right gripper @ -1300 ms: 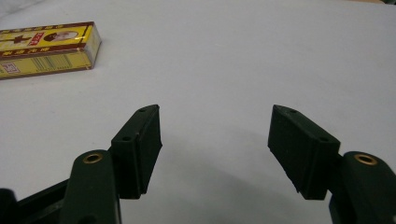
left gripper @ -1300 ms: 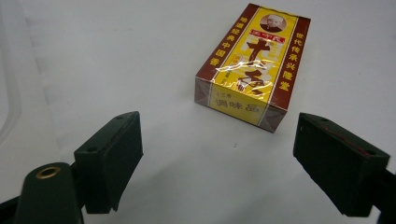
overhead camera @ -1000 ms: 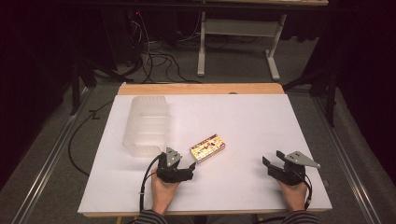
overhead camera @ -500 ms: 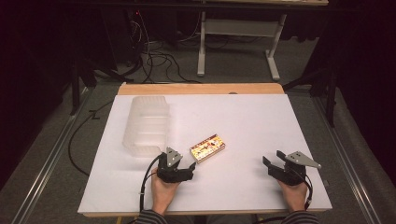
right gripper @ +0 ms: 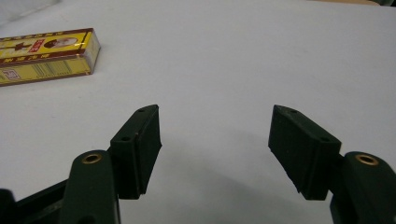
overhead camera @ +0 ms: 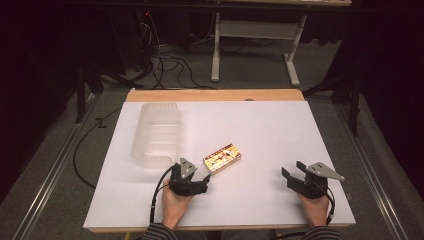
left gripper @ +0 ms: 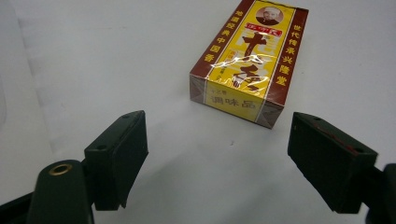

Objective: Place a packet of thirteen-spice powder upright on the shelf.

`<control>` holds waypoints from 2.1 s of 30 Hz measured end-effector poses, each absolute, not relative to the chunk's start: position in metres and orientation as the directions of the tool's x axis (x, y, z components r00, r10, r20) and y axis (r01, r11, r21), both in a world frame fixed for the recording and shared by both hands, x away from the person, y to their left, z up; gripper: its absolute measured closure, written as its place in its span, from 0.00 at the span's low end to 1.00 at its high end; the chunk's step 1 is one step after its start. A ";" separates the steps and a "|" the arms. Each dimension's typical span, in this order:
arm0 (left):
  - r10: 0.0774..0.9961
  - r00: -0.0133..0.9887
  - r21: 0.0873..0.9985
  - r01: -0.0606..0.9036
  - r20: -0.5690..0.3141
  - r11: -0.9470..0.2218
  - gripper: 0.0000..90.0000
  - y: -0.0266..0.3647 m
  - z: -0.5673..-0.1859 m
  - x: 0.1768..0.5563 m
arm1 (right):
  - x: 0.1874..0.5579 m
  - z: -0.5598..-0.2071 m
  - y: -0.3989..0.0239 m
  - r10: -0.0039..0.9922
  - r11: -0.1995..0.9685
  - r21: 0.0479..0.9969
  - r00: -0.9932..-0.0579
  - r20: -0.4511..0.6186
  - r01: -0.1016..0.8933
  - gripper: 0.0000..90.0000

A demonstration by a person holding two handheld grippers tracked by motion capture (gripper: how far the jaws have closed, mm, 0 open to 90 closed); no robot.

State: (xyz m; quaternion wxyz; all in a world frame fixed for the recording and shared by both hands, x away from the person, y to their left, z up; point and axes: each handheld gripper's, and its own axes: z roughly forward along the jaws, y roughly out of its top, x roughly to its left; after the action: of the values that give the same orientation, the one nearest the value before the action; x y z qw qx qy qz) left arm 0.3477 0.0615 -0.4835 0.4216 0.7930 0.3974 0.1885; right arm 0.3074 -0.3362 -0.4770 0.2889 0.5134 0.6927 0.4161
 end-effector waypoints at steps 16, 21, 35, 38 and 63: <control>0.770 0.637 0.813 0.464 -0.032 -0.350 0.25 0.059 -0.482 0.349 | 0.308 -0.477 -0.335 0.953 0.133 0.866 -0.302 0.021 0.481 0.38; 0.775 0.632 0.809 0.467 -0.023 -0.357 0.26 0.056 -0.478 0.351 | 0.308 -0.477 -0.335 0.952 0.133 0.868 -0.305 0.022 0.478 0.38; 0.730 0.683 0.776 0.468 -0.013 -0.424 0.21 0.040 -0.462 0.359 | 0.308 -0.477 -0.335 0.952 0.132 0.868 -0.304 0.023 0.479 0.38; 0.720 0.694 0.770 0.467 -0.014 -0.435 0.20 0.036 -0.459 0.362 | 0.308 -0.477 -0.335 0.952 0.132 0.867 -0.304 0.023 0.480 0.38; 0.671 0.741 0.755 0.435 0.010 -0.491 0.23 0.006 -0.436 0.389 | 0.307 -0.477 -0.336 0.954 0.122 0.876 -0.300 0.027 0.466 0.39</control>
State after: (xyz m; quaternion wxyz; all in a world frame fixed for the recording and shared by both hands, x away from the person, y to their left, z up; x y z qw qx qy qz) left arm 0.3886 0.0065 -0.4356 0.3853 0.8498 0.3253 0.1533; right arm 0.3069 -0.3364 -0.4770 0.2920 0.5146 0.6897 0.4175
